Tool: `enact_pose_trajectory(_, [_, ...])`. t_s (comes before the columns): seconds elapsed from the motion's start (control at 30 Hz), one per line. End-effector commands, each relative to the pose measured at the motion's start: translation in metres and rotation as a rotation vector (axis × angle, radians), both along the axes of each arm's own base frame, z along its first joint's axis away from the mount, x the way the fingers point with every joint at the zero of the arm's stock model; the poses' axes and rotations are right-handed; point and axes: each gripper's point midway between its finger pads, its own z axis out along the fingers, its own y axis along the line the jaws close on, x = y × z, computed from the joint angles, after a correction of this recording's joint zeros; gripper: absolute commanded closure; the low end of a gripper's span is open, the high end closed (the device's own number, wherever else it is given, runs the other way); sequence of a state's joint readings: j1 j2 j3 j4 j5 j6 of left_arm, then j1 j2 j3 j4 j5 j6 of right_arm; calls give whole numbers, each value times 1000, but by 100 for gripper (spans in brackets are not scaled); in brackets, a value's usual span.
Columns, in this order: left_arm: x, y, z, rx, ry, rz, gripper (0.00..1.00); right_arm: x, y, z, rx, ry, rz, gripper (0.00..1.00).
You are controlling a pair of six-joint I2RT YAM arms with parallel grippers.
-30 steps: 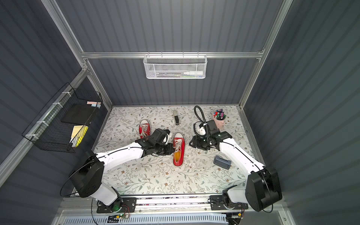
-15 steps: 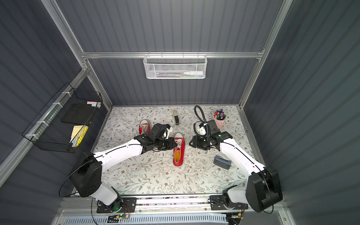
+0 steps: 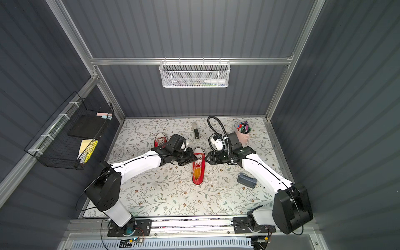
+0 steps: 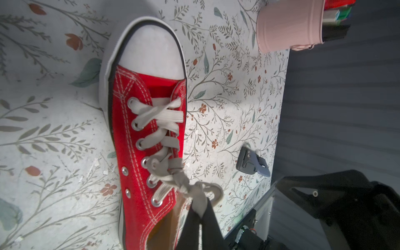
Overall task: Remove the insole from the shoe
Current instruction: Untie the shoelace on the shoe.
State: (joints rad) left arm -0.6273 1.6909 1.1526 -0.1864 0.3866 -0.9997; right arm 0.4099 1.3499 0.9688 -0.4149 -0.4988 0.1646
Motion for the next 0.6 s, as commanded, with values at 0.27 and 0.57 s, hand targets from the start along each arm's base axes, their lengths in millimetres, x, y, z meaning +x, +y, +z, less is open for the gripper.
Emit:
enact_pose_trajectory(0.27, [12, -14, 5, -109, 80, 52, 86, 1, 29, -19, -38, -266, 298, 42])
enact_pose_trajectory(0.57, [19, -19, 3, -112, 88, 62, 84, 12, 32, -42, -13, -167, 186, 59])
